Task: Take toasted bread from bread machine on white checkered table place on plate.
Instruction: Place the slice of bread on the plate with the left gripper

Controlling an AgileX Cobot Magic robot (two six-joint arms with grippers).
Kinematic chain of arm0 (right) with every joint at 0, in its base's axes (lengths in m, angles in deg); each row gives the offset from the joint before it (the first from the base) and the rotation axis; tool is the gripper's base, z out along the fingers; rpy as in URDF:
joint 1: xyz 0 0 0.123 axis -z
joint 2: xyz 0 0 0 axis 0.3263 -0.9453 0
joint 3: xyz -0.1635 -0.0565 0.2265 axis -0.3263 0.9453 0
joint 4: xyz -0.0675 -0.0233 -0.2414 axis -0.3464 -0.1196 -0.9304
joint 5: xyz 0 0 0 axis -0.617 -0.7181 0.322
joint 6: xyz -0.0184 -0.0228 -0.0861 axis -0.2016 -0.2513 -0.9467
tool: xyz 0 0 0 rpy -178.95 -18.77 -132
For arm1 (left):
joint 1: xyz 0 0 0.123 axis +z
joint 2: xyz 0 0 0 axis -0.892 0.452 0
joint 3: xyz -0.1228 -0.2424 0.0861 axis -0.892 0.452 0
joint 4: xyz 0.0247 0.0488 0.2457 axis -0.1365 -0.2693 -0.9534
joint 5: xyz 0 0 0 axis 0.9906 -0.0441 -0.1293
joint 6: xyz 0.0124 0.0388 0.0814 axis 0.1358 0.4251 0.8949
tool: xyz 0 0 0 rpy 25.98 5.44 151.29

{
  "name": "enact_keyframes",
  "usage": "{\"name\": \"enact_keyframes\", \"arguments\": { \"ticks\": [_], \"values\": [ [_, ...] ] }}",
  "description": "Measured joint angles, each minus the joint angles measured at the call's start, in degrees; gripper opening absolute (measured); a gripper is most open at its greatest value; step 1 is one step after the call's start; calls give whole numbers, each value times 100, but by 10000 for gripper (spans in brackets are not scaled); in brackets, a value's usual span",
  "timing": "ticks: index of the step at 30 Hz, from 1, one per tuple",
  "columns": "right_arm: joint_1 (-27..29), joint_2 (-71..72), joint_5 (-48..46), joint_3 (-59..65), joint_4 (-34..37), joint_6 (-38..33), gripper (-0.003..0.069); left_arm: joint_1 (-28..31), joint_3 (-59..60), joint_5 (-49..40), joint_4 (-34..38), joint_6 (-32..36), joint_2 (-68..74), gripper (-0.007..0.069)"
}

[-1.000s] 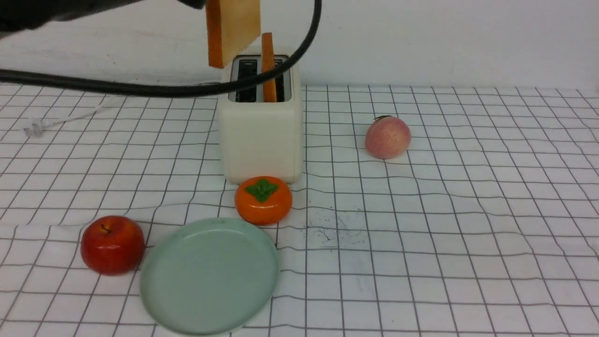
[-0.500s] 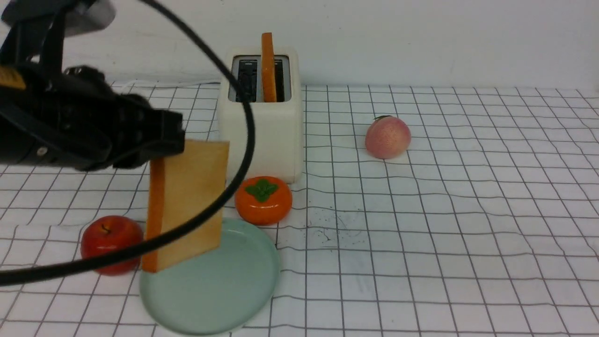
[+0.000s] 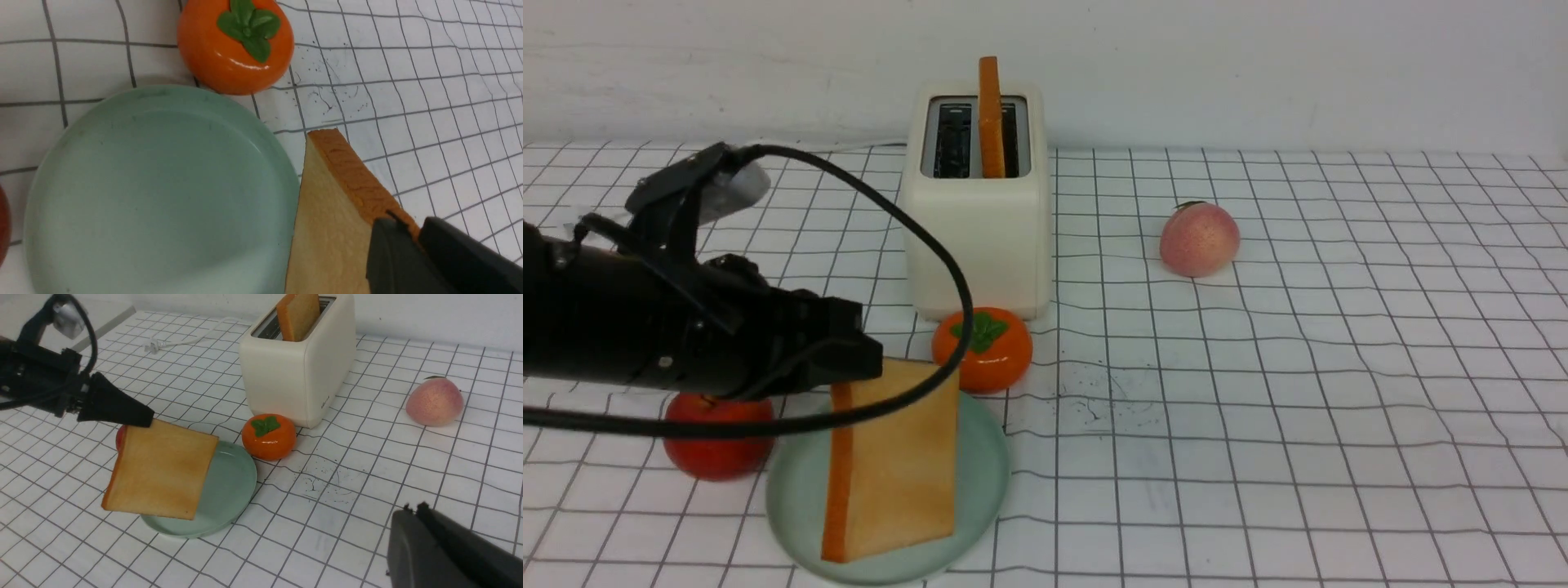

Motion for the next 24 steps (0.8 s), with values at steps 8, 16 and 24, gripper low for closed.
{"name": "enact_keyframes", "arguments": {
  "ticks": [8, 16, 24],
  "values": [
    [0, 0, -192, 0, 11, 0, 8, 12, 0, 453, 253, 133, 892, 56],
    [0, 0, -198, 0, 83, 0, 13, 23, -26, 666, 266, 128, 998, 148],
    [0, 0, -210, 0, 147, 0, 13, 23, -45, 700, -586, 128, 662, 524]
  ]
}}
